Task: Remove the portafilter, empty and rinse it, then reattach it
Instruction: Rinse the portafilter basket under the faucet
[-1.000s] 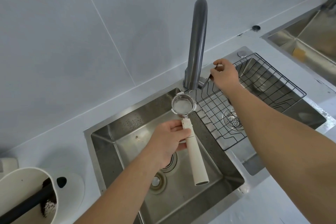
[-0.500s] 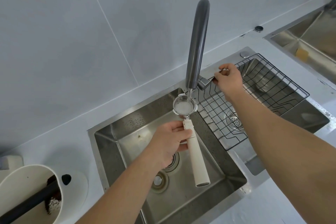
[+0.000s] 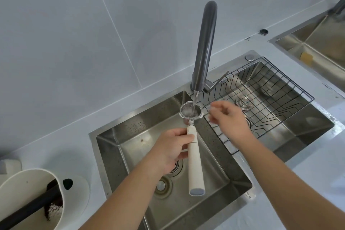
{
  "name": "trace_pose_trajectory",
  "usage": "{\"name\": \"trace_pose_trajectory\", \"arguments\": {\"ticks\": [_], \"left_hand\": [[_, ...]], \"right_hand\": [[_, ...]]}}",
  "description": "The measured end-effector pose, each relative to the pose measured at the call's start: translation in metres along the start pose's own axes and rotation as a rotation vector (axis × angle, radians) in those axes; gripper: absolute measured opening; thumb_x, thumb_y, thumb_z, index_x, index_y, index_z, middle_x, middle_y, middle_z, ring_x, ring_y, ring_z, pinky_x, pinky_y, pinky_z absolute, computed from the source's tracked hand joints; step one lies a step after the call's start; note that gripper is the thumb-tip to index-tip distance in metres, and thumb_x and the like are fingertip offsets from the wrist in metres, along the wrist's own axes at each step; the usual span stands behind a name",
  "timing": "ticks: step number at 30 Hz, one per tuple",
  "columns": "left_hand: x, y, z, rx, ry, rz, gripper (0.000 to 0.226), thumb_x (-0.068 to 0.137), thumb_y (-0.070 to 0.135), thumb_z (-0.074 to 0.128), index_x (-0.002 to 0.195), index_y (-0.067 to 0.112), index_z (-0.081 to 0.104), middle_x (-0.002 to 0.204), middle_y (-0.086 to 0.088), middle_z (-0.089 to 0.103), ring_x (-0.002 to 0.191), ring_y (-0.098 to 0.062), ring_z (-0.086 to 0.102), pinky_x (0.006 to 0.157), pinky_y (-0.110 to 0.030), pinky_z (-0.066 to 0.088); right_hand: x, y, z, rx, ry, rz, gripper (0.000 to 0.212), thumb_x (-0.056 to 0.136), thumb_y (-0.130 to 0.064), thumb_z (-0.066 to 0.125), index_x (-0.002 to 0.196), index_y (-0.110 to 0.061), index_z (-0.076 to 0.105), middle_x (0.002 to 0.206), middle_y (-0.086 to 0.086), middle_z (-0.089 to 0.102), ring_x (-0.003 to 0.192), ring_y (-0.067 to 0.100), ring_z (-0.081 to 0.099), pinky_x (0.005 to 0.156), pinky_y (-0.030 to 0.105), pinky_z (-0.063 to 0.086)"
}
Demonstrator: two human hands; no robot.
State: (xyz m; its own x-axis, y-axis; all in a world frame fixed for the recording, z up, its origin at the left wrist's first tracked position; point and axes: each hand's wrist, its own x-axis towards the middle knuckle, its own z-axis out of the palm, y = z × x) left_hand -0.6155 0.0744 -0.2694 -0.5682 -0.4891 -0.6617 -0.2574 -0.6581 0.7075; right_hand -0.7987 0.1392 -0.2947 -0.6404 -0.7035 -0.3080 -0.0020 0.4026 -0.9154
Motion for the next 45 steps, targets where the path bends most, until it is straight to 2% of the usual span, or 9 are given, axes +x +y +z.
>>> {"name": "trace_pose_trajectory", "arguments": {"ticks": [4,7,10,15,20,32,38,42,45], "left_hand": [[-0.003,0.0,-0.006,0.073,0.065,0.069,0.019,0.081,0.004,0.07,0.089,0.019,0.076,0.08,-0.001,0.076,0.068,-0.013,0.071,0.062,-0.03,0.058],[-0.004,0.001,-0.011,0.105,0.092,0.147,0.025,0.079,0.003,0.073,0.086,0.027,0.076,0.087,-0.001,0.078,0.079,-0.018,0.074,0.073,-0.035,0.061],[-0.004,0.002,-0.013,0.079,0.093,0.202,0.03,0.081,-0.001,0.07,0.087,0.028,0.074,0.09,0.001,0.078,0.084,-0.016,0.074,0.07,-0.028,0.059],[-0.002,0.004,-0.008,-0.006,0.012,0.199,0.031,0.087,-0.001,0.063,0.089,0.025,0.08,0.096,-0.003,0.077,0.087,-0.015,0.071,0.078,-0.032,0.058],[0.003,0.003,-0.004,-0.146,-0.041,0.072,0.022,0.091,0.005,0.06,0.088,0.015,0.08,0.094,-0.008,0.077,0.08,-0.017,0.073,0.068,-0.029,0.058],[-0.001,-0.002,0.004,-0.047,0.03,0.026,0.014,0.085,0.009,0.07,0.098,0.004,0.073,0.081,-0.01,0.076,0.072,-0.02,0.073,0.061,-0.025,0.057],[-0.005,-0.005,0.002,-0.043,0.111,0.033,0.026,0.075,0.009,0.08,0.096,0.001,0.066,0.085,-0.013,0.075,0.072,-0.023,0.075,0.061,-0.028,0.057],[-0.006,-0.004,0.004,-0.06,0.146,0.056,0.036,0.07,0.01,0.085,0.097,0.001,0.063,0.09,-0.018,0.072,0.07,-0.028,0.074,0.059,-0.032,0.058],[-0.004,-0.003,0.006,-0.064,0.171,0.071,0.038,0.07,0.014,0.086,0.096,0.003,0.06,0.087,-0.018,0.073,0.064,-0.026,0.073,0.054,-0.032,0.056]], "right_hand": [[-0.041,-0.003,0.017,0.176,-0.206,0.113,0.013,0.095,-0.003,0.059,0.092,-0.009,0.07,0.078,0.012,0.071,0.066,0.017,0.069,0.067,0.03,0.061],[-0.063,-0.001,0.026,0.194,-0.337,0.182,0.01,0.094,-0.007,0.062,0.096,-0.005,0.071,0.088,0.02,0.074,0.075,0.027,0.07,0.079,0.042,0.059],[-0.081,0.002,0.032,0.138,-0.449,0.217,0.012,0.09,-0.015,0.069,0.101,-0.01,0.07,0.089,0.014,0.079,0.081,0.027,0.076,0.076,0.037,0.061],[-0.095,0.004,0.034,-0.068,-0.391,0.157,0.029,0.065,-0.049,0.076,0.088,-0.036,0.065,0.069,0.002,0.076,0.059,0.011,0.065,0.06,0.033,0.05],[-0.101,-0.006,0.026,-0.022,-0.304,0.124,0.043,0.058,-0.054,0.079,0.085,-0.023,0.066,0.062,-0.002,0.069,0.058,0.012,0.063,0.058,0.034,0.049],[-0.108,-0.008,0.012,0.258,-0.386,0.279,0.008,0.078,-0.027,0.077,0.078,-0.019,0.076,0.067,0.002,0.073,0.061,0.016,0.069,0.048,0.023,0.05],[-0.113,0.003,0.011,0.428,-0.486,0.336,0.012,0.077,-0.023,0.067,0.078,-0.018,0.078,0.066,0.001,0.068,0.061,0.013,0.066,0.053,0.026,0.052],[-0.114,0.001,0.011,0.479,-0.49,0.369,0.039,0.075,-0.02,0.062,0.104,0.006,0.068,0.082,0.02,0.061,0.076,0.029,0.061,0.062,0.032,0.054],[-0.112,-0.005,0.013,0.579,-0.494,0.409,0.04,0.083,-0.016,0.059,0.111,0.013,0.062,0.075,0.018,0.065,0.065,0.023,0.066,0.054,0.029,0.055]]}}
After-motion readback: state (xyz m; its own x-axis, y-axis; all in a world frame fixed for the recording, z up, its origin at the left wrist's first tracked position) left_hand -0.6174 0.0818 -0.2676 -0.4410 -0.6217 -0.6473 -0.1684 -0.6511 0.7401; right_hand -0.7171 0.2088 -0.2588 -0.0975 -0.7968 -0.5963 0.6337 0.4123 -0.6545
